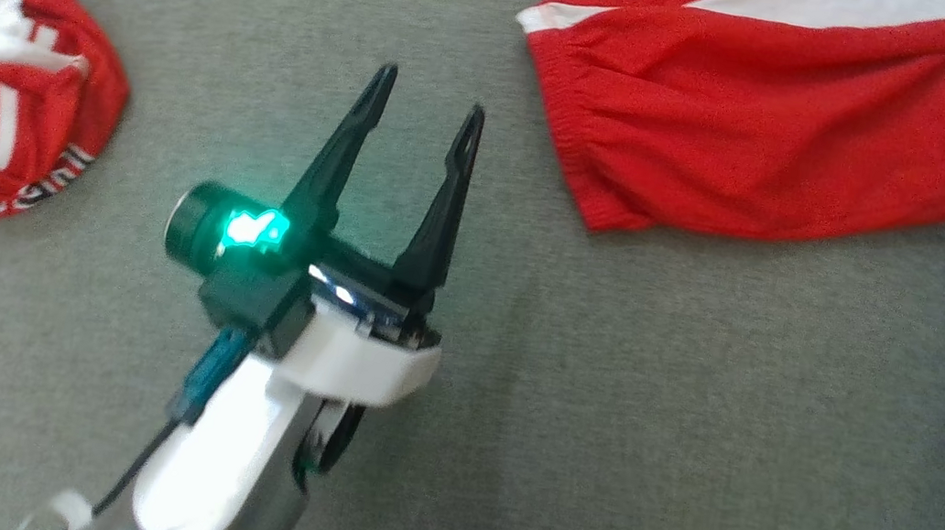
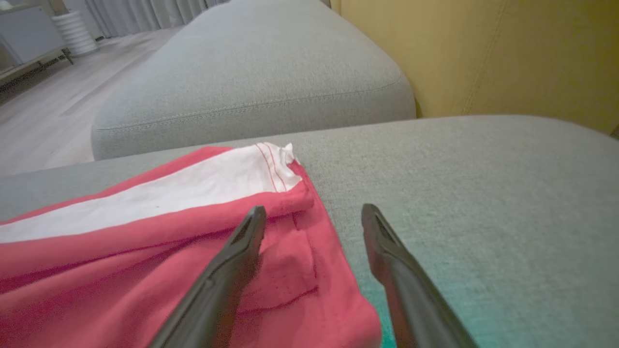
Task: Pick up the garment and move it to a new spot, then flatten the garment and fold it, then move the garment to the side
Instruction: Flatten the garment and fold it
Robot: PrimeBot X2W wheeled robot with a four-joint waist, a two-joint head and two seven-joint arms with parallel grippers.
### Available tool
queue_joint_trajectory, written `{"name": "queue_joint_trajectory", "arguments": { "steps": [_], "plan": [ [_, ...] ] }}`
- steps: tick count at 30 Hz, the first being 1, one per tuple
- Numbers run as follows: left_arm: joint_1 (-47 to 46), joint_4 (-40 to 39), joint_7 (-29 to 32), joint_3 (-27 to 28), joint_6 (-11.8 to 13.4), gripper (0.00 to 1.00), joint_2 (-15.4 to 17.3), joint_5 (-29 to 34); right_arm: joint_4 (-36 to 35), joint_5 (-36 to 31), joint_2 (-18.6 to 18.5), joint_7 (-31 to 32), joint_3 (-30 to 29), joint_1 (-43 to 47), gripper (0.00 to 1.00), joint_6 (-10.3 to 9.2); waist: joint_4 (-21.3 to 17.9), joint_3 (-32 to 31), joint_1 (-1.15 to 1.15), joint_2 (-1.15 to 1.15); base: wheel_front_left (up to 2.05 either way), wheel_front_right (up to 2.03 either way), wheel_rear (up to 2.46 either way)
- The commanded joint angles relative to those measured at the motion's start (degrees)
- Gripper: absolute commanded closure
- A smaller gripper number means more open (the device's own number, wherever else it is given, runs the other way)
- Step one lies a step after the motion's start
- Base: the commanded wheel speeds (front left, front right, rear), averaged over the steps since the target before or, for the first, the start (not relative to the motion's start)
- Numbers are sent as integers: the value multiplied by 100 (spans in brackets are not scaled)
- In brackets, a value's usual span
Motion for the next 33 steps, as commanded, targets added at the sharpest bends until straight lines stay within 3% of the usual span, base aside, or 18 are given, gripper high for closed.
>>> {"name": "queue_joint_trajectory", "arguments": {
  "steps": [1, 9, 10, 11, 12, 19, 27, 33],
  "plan": [
    [152, -341, -23, 221, 45, 0, 34, 65, -37, 112, -155, 96, 106, -187, 0, -4, 150, -9, 0, 0, 0, 0, 0],
    [633, -869, -24, 232, 155, 0, 33, 156, 867, 379, -409, 713, 87, -434, 0, -4, 578, -98, 0, 0, 0, 0, 0],
    [655, -902, -24, 247, 171, 0, 33, 151, 966, 433, -368, 857, 128, -424, 12, -4, 592, -126, 0, 0, 0, 0, 0],
    [675, -930, -24, 268, 187, 0, 33, 152, 1026, 503, -330, 957, 163, -409, 66, -4, 597, -161, 0, 0, 0, 0, 0],
    [701, -950, -24, 292, 199, 0, 33, 156, 1045, 573, -295, 1007, 200, -386, 100, -4, 587, -200, 0, 0, 0, 0, 0],
    [1008, -995, -24, 585, 239, 0, 33, 202, 863, 989, -353, 449, 290, -75, 100, -4, 255, -594, 0, 0, 0, 0, 0],
    [1340, -947, -24, 812, 107, 0, 33, 284, 754, 1208, -981, 43, 304, 499, 100, -4, -24, -1030, 0, 0, 0, 0, 0],
    [1488, -928, -24, 856, 71, 0, 33, 264, 188, 1314, -875, -26, 435, 476, 100, -4, -122, -1244, 0, 0, 0, 0, 0]
  ]
}}
